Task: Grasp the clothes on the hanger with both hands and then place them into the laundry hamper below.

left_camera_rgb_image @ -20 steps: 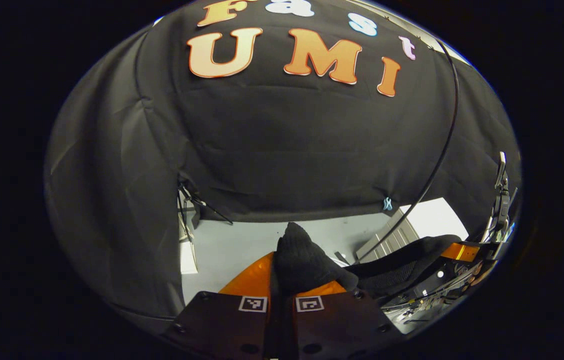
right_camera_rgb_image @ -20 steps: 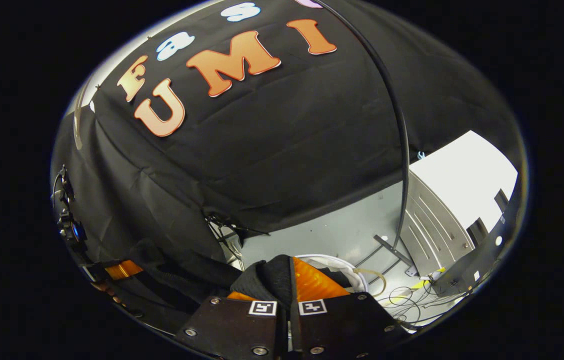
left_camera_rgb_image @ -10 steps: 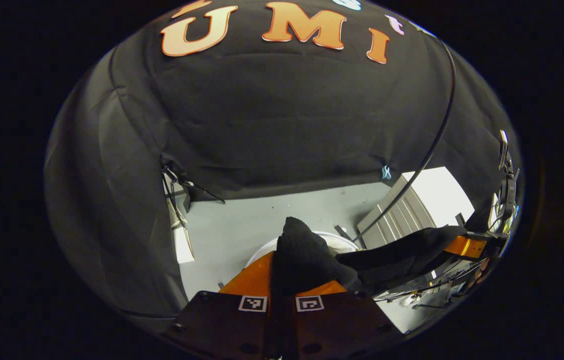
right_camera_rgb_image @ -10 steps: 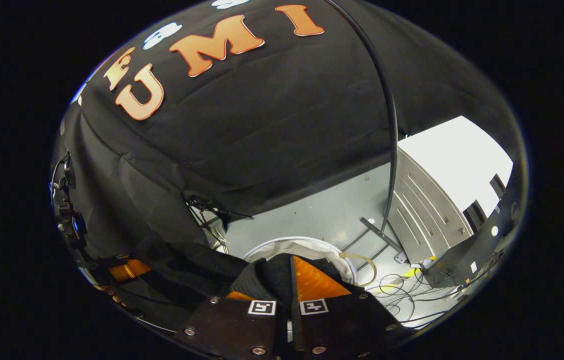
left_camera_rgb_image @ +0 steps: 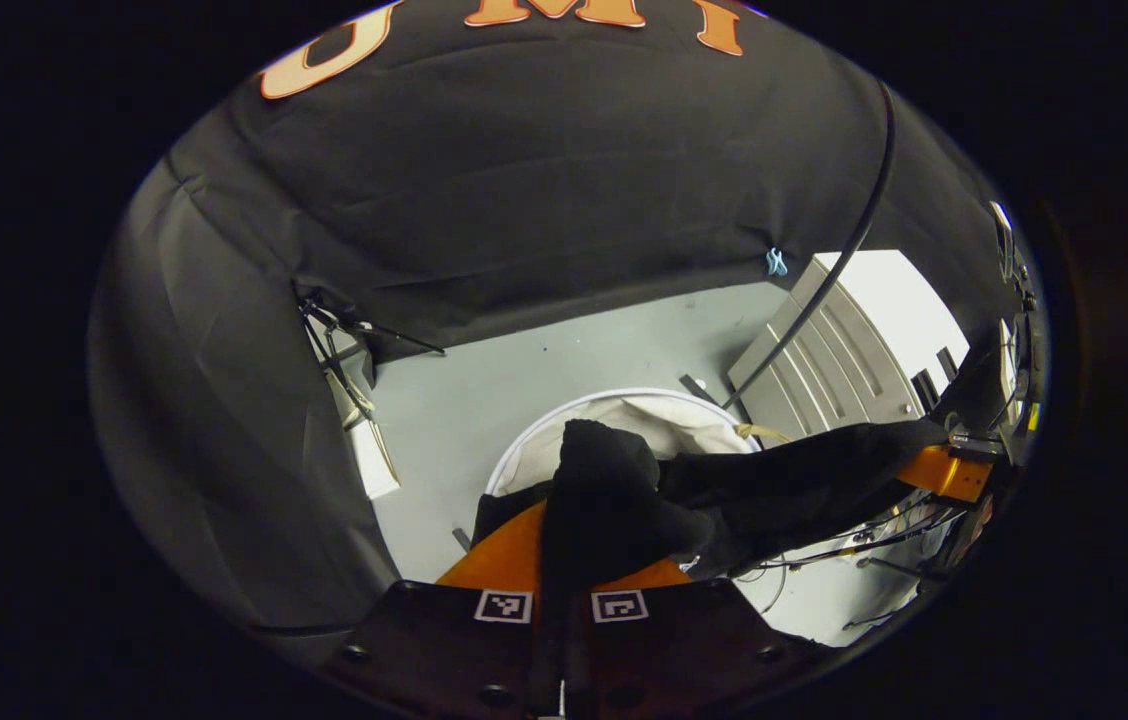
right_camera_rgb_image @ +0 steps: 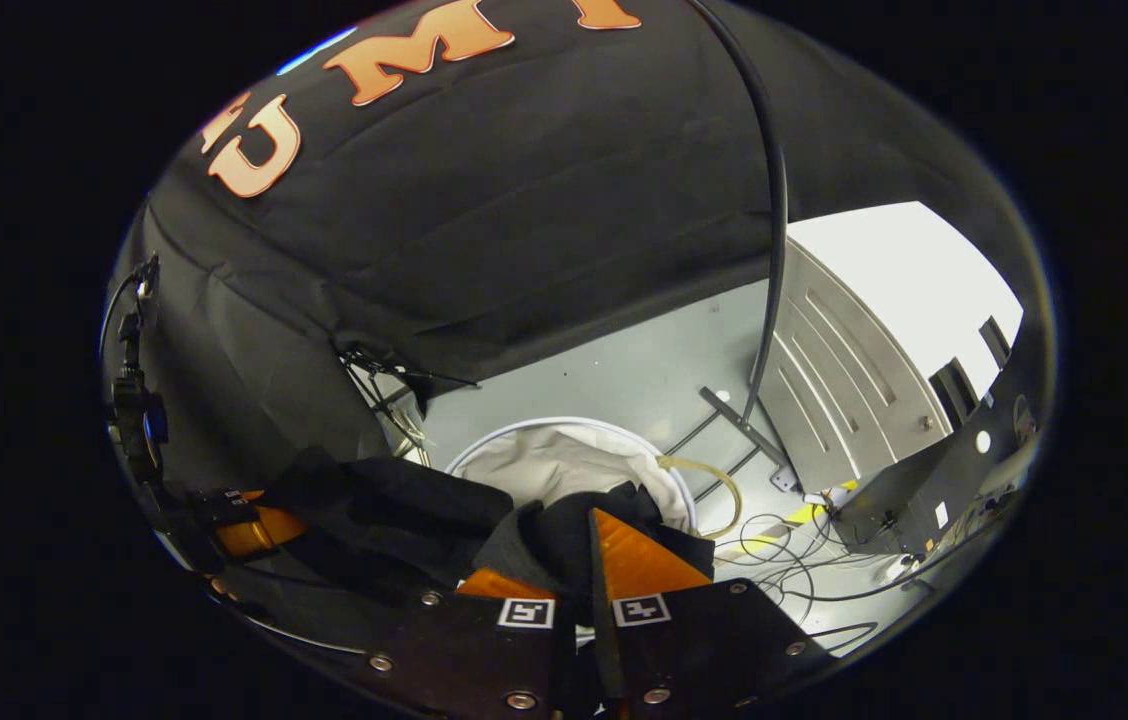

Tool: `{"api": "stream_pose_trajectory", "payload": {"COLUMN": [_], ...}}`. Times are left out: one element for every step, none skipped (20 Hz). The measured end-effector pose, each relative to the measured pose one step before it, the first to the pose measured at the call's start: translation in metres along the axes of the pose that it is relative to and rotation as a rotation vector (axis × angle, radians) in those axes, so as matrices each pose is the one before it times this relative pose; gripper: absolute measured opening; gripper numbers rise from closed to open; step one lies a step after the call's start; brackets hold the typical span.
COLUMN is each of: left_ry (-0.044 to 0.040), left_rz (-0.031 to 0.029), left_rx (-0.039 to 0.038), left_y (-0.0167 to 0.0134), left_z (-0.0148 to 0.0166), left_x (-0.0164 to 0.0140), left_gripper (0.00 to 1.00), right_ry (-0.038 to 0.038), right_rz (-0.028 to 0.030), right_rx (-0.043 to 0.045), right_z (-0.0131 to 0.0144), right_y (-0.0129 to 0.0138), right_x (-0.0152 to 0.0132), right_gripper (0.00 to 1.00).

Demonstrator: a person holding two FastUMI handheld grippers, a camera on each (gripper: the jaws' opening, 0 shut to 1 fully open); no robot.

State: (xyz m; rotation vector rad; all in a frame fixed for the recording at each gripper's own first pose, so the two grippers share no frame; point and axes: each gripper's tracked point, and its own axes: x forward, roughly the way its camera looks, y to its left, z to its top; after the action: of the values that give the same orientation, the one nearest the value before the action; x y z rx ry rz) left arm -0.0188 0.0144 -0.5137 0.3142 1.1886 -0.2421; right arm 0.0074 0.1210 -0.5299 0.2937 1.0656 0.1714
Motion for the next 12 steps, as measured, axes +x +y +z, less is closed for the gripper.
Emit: {"api": "stream_pose_trajectory", "payload": {"left_ry": [0.01225,0.01322,0.01341,0.01110,0.01158,0.00918,0.00489,-0.00101,-0.00086,-0.00438,-0.00517,-0.00094], "left_rz": [0.00510,0.00214,0.00241,0.00473,0.00624,0.00723,-0.00300,-0.00511,-0.00206,0.00272,0.00783,-0.00030], "left_rx": [0.00591,0.00235,0.00197,0.00474,0.00732,0.00490,0.00146,-0.00282,-0.00059,-0.00004,0.00200,-0.00081], "left_y": [-0.00132,-0.00101,-0.00125,-0.00034,0.00072,0.00106,-0.00165,-0.00261,0.00053,0.00110,0.00069,-0.00081], "left_z": [-0.00230,-0.00248,-0.00262,-0.00200,-0.00374,-0.00136,-0.00103,0.00130,0.00079,0.00169,-0.00037,0.00042], "left_x": [0.00194,0.00151,0.00242,0.00237,0.00233,0.00068,-0.00111,-0.00046,0.00025,-0.00038,0.00095,-0.00017], "left_gripper": [0.09,0.09,0.10,0.10,0.15,0.14,0.14,0.18,0.20,0.20,0.20,0.22], "right_ry": [0.00383,0.00158,-0.00177,-0.00139,-0.00057,0.00001,0.00073,0.00122,0.00136,0.00222,0.00108,0.00117], "right_rz": [0.00042,-0.00187,0.00067,-0.00042,-0.00135,-0.00351,0.00038,0.00105,0.00053,-0.00042,0.00019,-0.00253], "right_rx": [0.01216,0.00616,0.00245,-0.00232,-0.00656,-0.00681,-0.00429,-0.00132,0.00117,0.00205,0.00249,0.00173], "right_z": [-0.00271,0.00083,0.00115,0.00252,0.00160,0.00197,0.00130,0.00095,0.00027,0.00026,-0.00073,-0.00001], "right_y": [-0.00013,-0.00048,-0.00127,-0.00006,-0.00182,-0.00171,-0.00060,0.00071,-0.00138,-0.00034,-0.00128,-0.00175], "right_x": [0.00360,0.00095,-0.00034,-0.00137,-0.00083,-0.00068,-0.00090,-0.00175,0.00045,-0.00112,-0.00207,-0.00045], "right_gripper": [0.08,0.10,0.10,0.10,0.11,0.00,0.13,0.18,0.21,0.28,0.30,0.38]}}
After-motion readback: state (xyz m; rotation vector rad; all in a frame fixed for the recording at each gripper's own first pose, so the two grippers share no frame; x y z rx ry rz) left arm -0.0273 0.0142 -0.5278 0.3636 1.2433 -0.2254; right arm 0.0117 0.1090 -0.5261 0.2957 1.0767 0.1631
